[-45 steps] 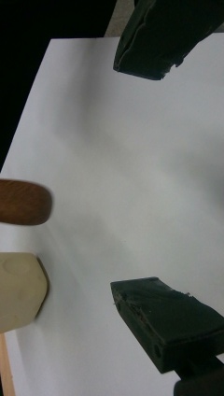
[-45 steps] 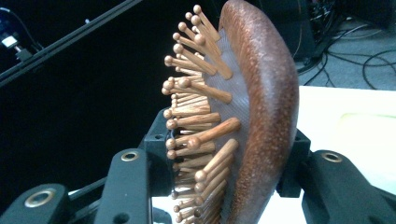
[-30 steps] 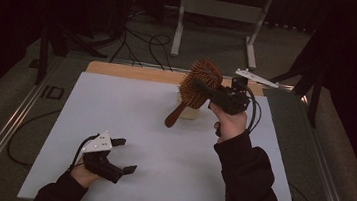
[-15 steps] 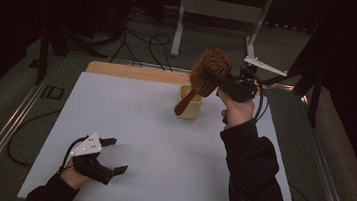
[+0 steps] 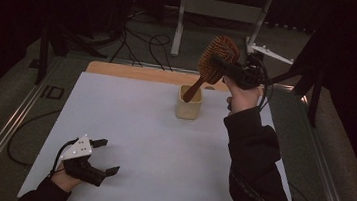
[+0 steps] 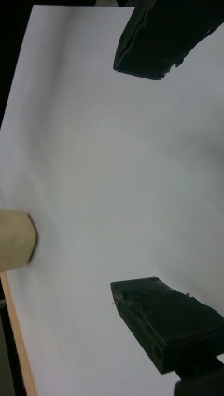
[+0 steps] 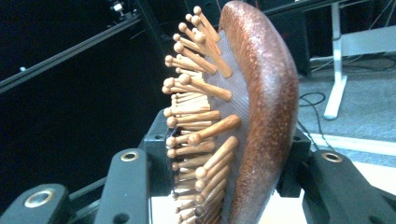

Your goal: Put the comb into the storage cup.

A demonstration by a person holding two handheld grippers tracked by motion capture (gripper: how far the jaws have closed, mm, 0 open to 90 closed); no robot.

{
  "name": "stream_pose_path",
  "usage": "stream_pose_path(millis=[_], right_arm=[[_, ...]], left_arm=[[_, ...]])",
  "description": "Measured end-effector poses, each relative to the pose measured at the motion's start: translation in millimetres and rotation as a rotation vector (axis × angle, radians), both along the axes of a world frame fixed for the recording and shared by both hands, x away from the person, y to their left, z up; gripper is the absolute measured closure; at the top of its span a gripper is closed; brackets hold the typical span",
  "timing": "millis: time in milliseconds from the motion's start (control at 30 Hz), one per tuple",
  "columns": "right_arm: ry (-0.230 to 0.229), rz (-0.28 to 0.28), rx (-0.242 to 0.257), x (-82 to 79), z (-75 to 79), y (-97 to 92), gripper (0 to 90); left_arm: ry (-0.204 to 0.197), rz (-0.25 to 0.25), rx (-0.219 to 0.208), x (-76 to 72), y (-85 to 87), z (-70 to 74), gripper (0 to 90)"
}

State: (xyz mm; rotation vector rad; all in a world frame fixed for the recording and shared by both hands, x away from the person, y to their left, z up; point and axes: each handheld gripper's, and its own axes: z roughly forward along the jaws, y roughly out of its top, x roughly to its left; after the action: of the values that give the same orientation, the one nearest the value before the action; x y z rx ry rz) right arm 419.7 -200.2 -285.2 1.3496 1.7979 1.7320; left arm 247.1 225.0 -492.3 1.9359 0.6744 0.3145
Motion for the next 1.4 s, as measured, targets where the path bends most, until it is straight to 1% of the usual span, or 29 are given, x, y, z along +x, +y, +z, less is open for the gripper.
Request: stream_pose_path(millis=[133, 233, 367, 533, 700, 800, 867, 933, 967, 1033, 1067, 1100, 1167, 1233, 1267, 1400], right_arm=[[-0.007, -0.016, -0.013, 5.9, -1.9, -0.4, 52.1], [-0.008, -0.023, -0.012, 11.7, -4.5, -1.3, 52.1], [-0.019, -0.025, -0.028, 18.7, -5.9, -0.2, 52.0], [-0.019, -0.026, -0.033, 26.3, -11.1, 2.5, 52.0], [-0.009, -0.027, -0.049, 33.8, -21.5, 7.3, 51.9], [0.004, -0.029, -0.039, 38.9, -29.8, 8.1, 51.9], [0.012, -0.028, -0.035, 40.2, -32.3, 8.6, 51.9], [0.012, -0.028, -0.04, 41.5, -35.3, 9.3, 51.9], [0.014, -0.035, -0.057, 43.8, -40.6, 10.8, 51.9], [0.016, -0.034, -0.056, 44.4, -42.0, 11.0, 51.8], [0.017, -0.036, -0.056, 45.9, -46.0, 11.5, 51.8], [0.015, -0.038, -0.059, 46.2, -46.8, 11.8, 51.9], [0.013, -0.045, -0.078, 47.0, -50.2, 13.1, 51.9], [0.017, -0.045, -0.085, 48.1, -52.5, 13.5, 51.8], [0.031, -0.045, -0.081, 50.2, -57.4, 13.8, 51.8], [0.042, -0.043, -0.088, 52.7, -64.9, 15.4, 51.8]], left_arm=[[-0.005, 0.009, 0.014, -2.7, 1.8, -1.9, 0.0], [-0.015, 0.007, 0.003, -4.6, 3.7, -3.1, 0.0], [-0.018, 0.019, -0.003, -5.0, 5.2, -5.0, 0.0], [-0.027, 0.009, -0.021, -5.6, 5.0, -3.6, 0.0], [-0.04, 0.006, -0.025, -6.2, 4.8, -3.0, 0.0], [-0.039, 0.005, -0.027, -6.0, 4.5, -3.3, 0.0], [-0.039, 0.004, -0.024, -6.1, 4.2, -3.3, 0.0], [-0.04, 0.005, -0.022, -6.4, 3.9, -3.4, 0.0], [-0.043, 0.005, -0.022, -6.5, 3.8, -3.2, 0.0], [-0.044, 0.005, -0.022, -6.5, 3.8, -3.2, 0.0], [-0.045, 0.005, -0.022, -6.3, 3.7, -3.1, 0.0], [-0.045, 0.005, -0.023, -6.3, 3.8, -3.2, 0.0], [-0.045, 0.006, -0.017, -6.1, 3.8, -3.4, 0.0], [-0.044, 0.005, -0.016, -6.1, 3.8, -3.6, 0.0], [-0.043, 0.006, -0.016, -6.0, 3.6, -4.0, 0.1], [-0.047, 0.003, -0.017, -6.3, 3.1, -3.8, 0.0]])
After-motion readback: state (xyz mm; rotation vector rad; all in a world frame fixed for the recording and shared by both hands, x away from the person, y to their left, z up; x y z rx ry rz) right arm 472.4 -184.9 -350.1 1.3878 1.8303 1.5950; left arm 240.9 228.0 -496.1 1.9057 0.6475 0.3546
